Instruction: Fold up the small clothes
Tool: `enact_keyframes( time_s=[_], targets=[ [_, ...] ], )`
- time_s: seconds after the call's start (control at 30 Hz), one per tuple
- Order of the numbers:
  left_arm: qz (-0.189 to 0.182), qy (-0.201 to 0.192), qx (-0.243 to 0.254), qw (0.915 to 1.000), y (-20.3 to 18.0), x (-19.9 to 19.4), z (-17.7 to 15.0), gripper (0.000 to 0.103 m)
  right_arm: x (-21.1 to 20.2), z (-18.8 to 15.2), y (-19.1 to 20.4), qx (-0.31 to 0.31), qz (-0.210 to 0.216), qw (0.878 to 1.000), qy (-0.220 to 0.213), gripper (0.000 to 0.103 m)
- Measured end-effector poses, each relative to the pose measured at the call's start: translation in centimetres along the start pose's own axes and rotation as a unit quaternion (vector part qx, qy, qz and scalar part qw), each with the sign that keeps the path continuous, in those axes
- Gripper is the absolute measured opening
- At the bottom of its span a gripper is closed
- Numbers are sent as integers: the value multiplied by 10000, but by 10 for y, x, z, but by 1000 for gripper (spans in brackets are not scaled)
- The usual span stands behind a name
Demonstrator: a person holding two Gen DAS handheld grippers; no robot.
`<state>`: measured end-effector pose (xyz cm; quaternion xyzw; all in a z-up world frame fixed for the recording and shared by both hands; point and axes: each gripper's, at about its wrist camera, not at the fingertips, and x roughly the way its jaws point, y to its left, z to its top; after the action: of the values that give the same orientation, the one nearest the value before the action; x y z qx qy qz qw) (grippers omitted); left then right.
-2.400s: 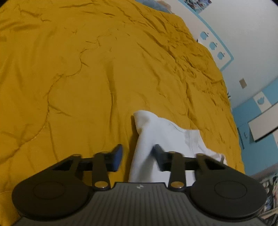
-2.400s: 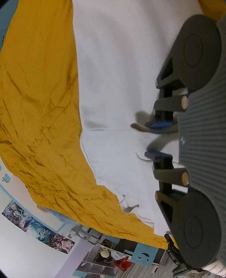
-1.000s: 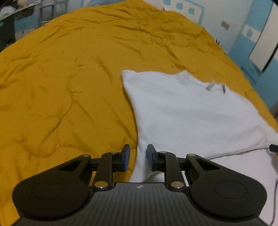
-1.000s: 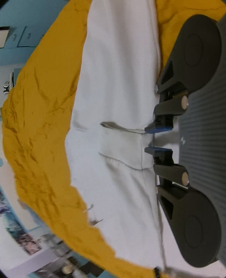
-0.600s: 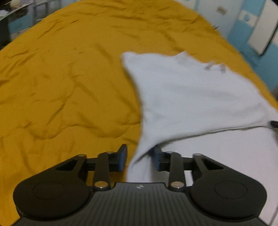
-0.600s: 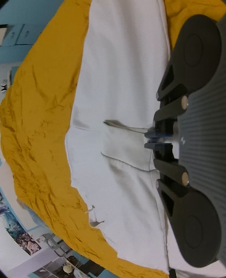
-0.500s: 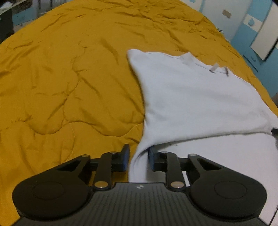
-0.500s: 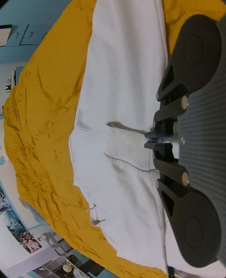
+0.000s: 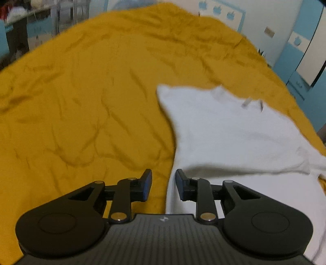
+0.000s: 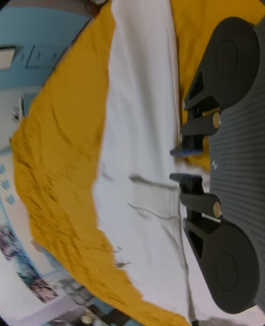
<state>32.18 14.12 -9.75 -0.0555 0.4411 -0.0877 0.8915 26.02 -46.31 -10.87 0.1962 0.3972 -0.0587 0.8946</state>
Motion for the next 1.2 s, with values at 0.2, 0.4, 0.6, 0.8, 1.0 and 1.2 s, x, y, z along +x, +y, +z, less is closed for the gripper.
enact_keyframes(
  time_s=[0.2, 0.4, 0.6, 0.8, 1.0, 1.2],
  targets=[
    [158, -609, 41, 9980, -23, -27, 20, 35, -90, 15, -110, 1025, -424, 9918, -634, 40],
    [160, -528, 65, 9985, -54, -16, 23, 39, -128, 7, -239, 2591, -565, 9594, -963, 46],
    [350, -333, 19, 9988, -78, 7, 25, 40, -111, -6, -329, 3506, -493, 9309, -893, 53],
    [627, -61, 11, 9980, -93, 23, 20, 40, -73, -27, -378, 4224, -261, 9023, -822, 55],
    [692, 30, 180, 9974, -106, 30, 23, 40, -62, -24, -387, 4388, -123, 8920, -1081, 4],
    [637, -59, 152, 9978, -101, 24, 25, 40, -121, 39, -331, 3186, -115, 9336, -1633, 2]
  ],
)
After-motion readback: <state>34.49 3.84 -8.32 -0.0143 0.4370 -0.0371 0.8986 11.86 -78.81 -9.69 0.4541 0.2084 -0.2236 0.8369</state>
